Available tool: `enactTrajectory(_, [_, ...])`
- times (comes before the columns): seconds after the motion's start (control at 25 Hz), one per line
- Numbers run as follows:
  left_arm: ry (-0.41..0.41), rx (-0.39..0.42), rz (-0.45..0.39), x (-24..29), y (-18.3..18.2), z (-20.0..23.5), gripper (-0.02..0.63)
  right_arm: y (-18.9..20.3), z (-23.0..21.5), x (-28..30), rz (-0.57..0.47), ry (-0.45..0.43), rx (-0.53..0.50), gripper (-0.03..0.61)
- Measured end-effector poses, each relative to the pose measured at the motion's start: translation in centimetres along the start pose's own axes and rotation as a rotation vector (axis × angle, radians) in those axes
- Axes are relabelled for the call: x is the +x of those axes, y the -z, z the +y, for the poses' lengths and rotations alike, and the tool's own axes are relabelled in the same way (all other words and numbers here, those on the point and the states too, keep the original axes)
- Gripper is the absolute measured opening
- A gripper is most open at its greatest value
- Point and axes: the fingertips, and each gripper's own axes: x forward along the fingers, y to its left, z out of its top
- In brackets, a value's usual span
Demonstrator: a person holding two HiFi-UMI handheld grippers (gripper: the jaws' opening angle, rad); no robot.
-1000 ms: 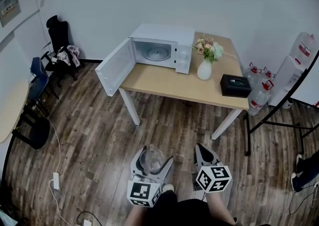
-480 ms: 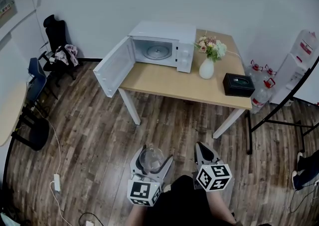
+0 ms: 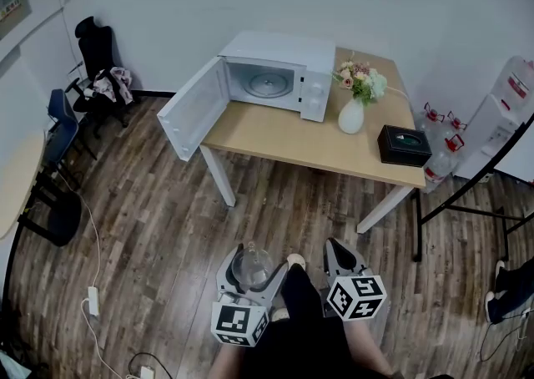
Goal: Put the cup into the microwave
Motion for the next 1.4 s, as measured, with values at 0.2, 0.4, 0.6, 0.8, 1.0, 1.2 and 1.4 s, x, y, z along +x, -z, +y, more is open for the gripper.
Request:
enactTrajectory(0.2, [-0.008, -0.003, 0.006, 1.4, 0.1, 0.7, 0.414, -0.1, -1.0, 1.3, 0.006, 0.005, 0.005, -0.008])
enactTrajectory(0.4, [-0.01, 0.0, 0.009, 3.6, -0.4, 1.5, 0.414, -1.4, -1.6, 3.7, 0.006, -0.007, 0.004, -0.008])
enactTrajectory(0.6, [-0.018, -0.004, 0.001, 6.0, -1.3, 2.6, 0.414, -2.6, -2.0, 6.4, 0.009, -0.026, 0.005, -0.008])
enactTrajectory(0.8, [-0.027, 0.0, -0.004, 8.6, -2.1, 3.7, 0.414, -3.9, -2.9, 8.9, 0.008, -0.034, 0.011, -0.008])
enactTrajectory(1.0, [-0.031, -0.002, -0.005, 11.0, -2.5, 4.5, 0.414, -4.7, -3.6, 11.3, 0.018, -0.048, 0.009, -0.008])
enactTrajectory(1.2, [-0.025, -0.003, -0.004, 13.5, -2.8, 5.2, 0.414, -5.5, -4.0, 13.7, 0.032, -0.069, 0.006, -0.008])
enactTrajectory(1.4, [-0.032, -0.007, -0.005, 16.3, -3.2, 6.4, 0.414, -6.7, -4.7, 16.8, 0.04, -0.087, -0.007, -0.008])
